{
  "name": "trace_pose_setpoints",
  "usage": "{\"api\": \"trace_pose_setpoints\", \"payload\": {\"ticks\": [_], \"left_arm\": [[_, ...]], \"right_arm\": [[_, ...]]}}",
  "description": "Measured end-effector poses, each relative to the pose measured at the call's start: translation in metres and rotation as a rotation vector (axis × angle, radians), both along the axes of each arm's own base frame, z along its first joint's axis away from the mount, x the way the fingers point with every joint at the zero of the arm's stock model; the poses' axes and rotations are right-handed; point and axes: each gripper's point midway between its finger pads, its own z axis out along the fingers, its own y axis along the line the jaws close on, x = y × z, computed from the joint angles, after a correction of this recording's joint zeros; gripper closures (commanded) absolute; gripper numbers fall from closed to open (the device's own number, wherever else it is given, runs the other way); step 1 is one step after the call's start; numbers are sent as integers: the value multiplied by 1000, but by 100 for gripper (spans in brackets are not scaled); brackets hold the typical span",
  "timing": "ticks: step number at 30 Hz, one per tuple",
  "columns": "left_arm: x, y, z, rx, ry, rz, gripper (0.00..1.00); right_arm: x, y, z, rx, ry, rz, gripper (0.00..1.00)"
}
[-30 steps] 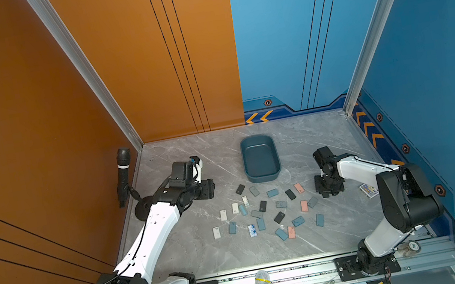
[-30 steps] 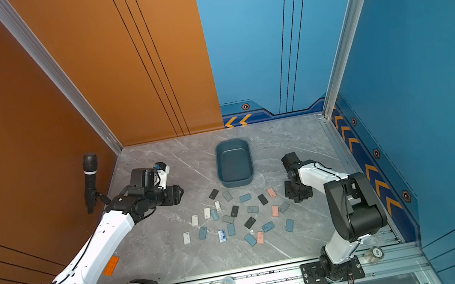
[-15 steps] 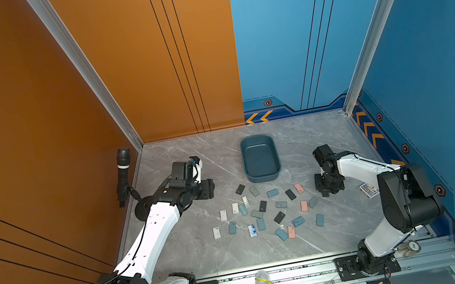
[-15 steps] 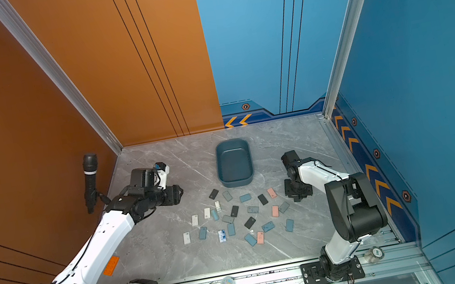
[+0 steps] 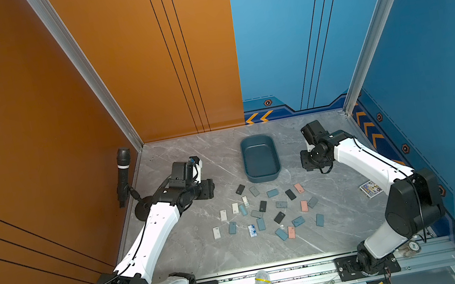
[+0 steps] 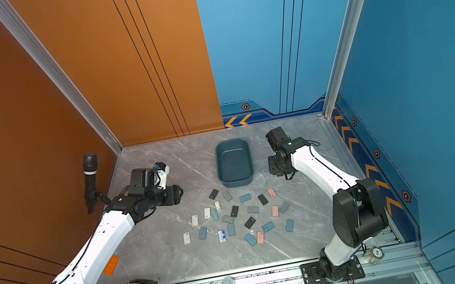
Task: Put the eraser in the storage box
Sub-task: Pick up the eraser from the center of the board.
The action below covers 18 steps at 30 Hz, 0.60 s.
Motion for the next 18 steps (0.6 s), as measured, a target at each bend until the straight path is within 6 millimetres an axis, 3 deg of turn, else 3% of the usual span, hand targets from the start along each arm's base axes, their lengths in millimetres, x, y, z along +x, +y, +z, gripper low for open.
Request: {"api": "trace_pose_setpoints", "payload": {"ticks": [4,8,12,18], "left_arm": [[0,0,0,-3,1,3,29],[0,-1,0,-7,2,3,30],[-1,-2,0,-17,5,4,30],[-1,-5,1,-34,10,-1,30]], "right_arm": [[24,31,13,20,-26,48,79],[50,65,15,37,-29,96,79],[80,100,10,56,-35,138,79],[116,132,-10,76,-32,155,79]]}}
